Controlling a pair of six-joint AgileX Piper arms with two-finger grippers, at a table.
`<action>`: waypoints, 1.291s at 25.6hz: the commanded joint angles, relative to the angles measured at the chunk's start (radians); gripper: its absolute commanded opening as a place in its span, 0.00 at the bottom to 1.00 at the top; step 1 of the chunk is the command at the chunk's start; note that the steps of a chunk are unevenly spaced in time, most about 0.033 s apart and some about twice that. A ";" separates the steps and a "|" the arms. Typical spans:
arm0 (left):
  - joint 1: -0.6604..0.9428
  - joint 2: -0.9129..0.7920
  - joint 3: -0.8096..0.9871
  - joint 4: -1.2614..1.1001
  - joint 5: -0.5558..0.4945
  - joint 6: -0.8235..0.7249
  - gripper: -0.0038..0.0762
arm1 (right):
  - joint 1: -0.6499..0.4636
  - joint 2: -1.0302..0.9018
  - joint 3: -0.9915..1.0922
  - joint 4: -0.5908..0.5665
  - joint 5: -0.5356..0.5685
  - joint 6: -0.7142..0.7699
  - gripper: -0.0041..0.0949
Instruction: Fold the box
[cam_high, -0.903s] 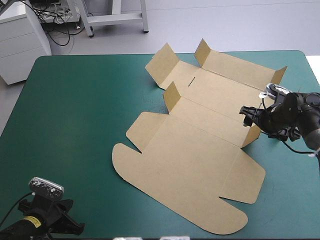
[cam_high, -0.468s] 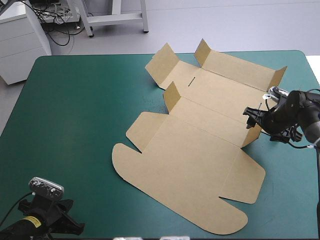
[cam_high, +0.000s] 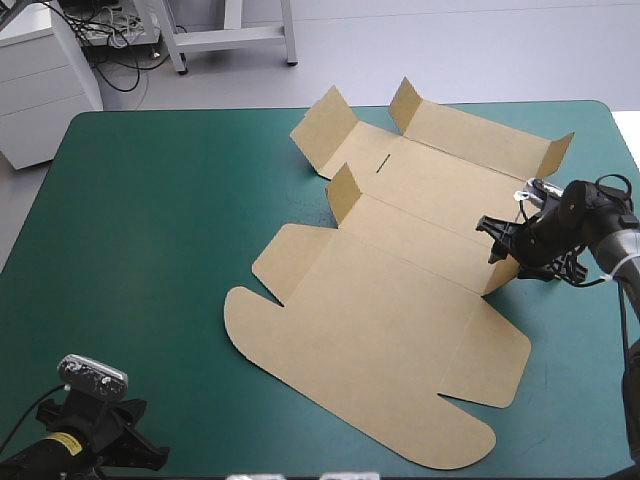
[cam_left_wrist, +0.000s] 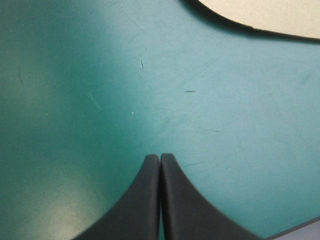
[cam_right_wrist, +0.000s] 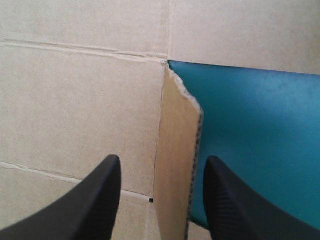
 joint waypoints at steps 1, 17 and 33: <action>-0.003 0.008 -0.023 -0.018 -0.050 -0.008 0.01 | -0.006 -0.032 -0.032 0.019 -0.016 -0.031 0.37; -0.003 0.008 -0.023 -0.018 -0.050 -0.009 0.01 | -0.006 -0.032 -0.032 -0.019 -0.018 -0.112 0.02; -0.003 0.008 -0.023 -0.018 -0.050 -0.009 0.01 | -0.006 -0.032 -0.319 -0.034 -0.020 -0.800 0.02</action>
